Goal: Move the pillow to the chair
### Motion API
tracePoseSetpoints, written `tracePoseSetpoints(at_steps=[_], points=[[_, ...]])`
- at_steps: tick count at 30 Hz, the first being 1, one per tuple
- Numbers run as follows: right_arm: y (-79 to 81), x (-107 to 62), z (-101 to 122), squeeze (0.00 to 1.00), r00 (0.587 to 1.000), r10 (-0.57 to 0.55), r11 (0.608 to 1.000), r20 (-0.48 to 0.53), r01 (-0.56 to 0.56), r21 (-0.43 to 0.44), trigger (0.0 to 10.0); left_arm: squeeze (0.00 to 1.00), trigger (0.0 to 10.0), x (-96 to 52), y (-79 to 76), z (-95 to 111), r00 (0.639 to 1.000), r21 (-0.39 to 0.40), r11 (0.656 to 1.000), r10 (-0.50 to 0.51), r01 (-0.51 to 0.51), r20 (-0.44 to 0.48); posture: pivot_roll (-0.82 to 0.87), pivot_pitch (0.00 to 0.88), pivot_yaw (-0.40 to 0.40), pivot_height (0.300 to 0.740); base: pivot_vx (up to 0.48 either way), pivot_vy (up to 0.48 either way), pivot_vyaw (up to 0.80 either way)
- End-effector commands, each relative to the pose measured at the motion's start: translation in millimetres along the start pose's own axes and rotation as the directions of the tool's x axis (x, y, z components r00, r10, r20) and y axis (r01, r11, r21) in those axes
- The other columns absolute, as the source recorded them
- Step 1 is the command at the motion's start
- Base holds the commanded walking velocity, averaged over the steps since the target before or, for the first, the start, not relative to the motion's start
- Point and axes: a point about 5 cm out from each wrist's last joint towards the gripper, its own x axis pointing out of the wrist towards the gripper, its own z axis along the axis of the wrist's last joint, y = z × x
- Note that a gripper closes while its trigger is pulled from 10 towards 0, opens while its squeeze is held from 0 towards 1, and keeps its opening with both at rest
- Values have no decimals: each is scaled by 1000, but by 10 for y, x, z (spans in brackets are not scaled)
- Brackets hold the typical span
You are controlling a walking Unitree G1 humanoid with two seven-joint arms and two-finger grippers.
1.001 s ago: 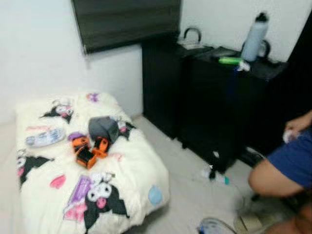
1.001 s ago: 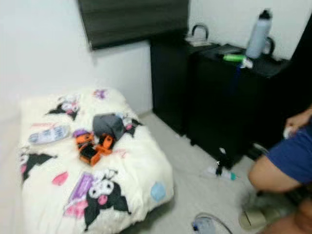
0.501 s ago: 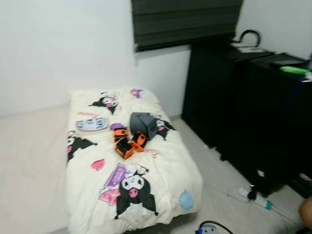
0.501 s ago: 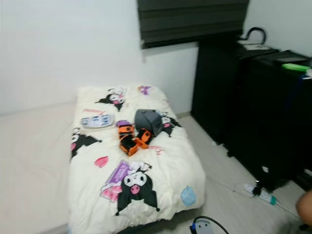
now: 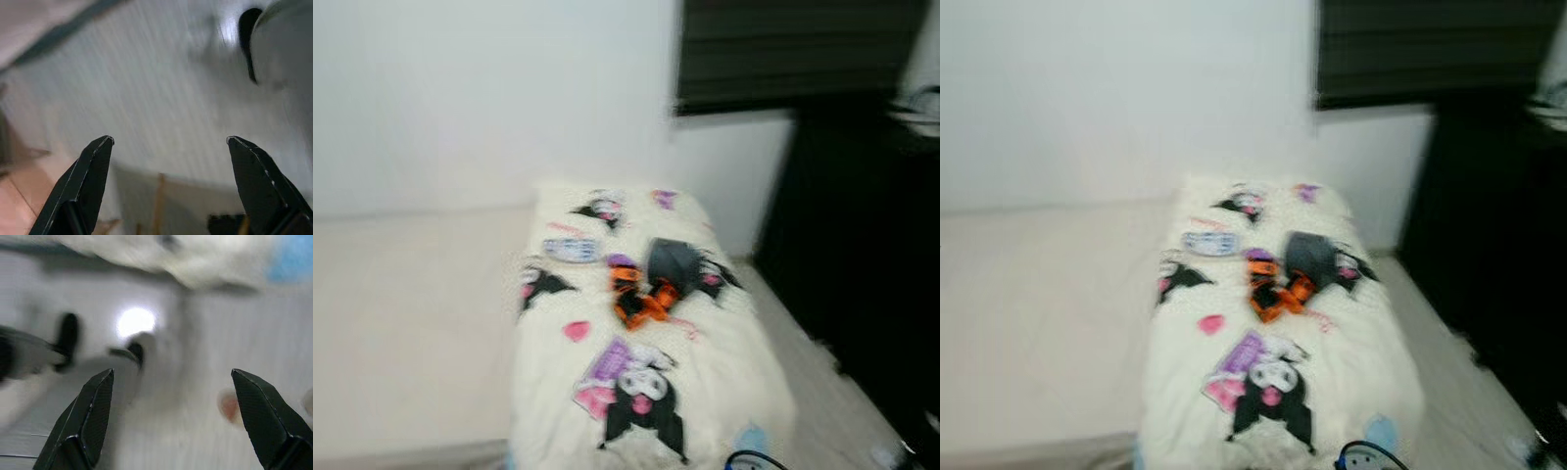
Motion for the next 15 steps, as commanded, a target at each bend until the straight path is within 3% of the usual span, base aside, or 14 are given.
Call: tracePoseSetpoints(at_steps=[1, 10, 15], points=[[-13, -9, -84, 0, 1000, -6, 1000, -25, 6, 0, 10000, 0, 10000, 0, -27, 59, 1000, -12, 1000, -5, 5, 18, -139, 0, -21, 740, 0, 0, 800], [-23, -9, -74, 0, 999, -28, 1000, -16, 27, -7, 10000, 0, 10000, 2, 12, 189, 996, -145, 989, 26, -13, 89, -137, 0, -20, 740, 0, 0, 800], [-19, -8, -72, 0, 1000, -26, 1000, -14, 26, -6, 10000, 0, 10000, 6, 40, 228, 995, -157, 987, 28, -12, 99, -136, 0, -19, 740, 0, 0, 800]])
